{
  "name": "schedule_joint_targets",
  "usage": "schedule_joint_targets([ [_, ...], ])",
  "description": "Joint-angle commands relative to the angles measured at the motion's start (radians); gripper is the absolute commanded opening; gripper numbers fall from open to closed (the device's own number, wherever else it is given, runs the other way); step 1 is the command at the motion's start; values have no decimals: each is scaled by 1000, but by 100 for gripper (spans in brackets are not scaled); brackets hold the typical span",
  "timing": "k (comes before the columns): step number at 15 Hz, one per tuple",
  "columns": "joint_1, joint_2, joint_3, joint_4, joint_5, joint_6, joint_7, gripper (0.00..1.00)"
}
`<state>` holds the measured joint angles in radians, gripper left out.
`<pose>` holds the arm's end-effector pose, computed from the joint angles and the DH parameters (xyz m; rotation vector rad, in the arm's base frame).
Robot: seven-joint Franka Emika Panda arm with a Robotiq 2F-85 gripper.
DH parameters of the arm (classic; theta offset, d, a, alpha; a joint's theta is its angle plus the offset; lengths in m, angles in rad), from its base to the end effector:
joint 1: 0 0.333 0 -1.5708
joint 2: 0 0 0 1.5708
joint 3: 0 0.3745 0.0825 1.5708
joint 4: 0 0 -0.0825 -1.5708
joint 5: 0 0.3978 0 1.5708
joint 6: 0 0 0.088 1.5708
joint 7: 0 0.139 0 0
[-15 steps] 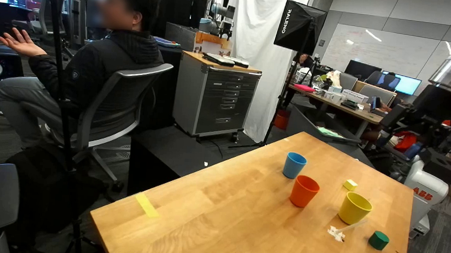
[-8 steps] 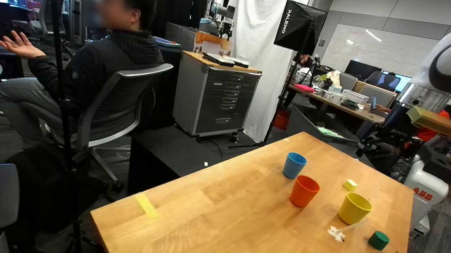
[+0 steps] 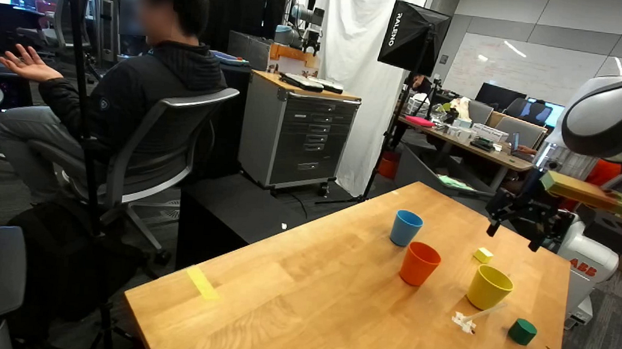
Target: Stack the orange, yellow and blue cups together
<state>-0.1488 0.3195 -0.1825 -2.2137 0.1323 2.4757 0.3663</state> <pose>0.5411 -0.1838 0.2425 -2.8758 1.2094 0.0778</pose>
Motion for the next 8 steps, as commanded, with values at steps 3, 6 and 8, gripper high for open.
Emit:
schedule_joint_targets([
  [3, -15, 99, 1, 60, 56, 5, -9, 100],
  [6, -23, 123, -1, 57, 73, 9, -10, 100],
  [8, -24, 125, -4, 43, 74, 18, -9, 100],
])
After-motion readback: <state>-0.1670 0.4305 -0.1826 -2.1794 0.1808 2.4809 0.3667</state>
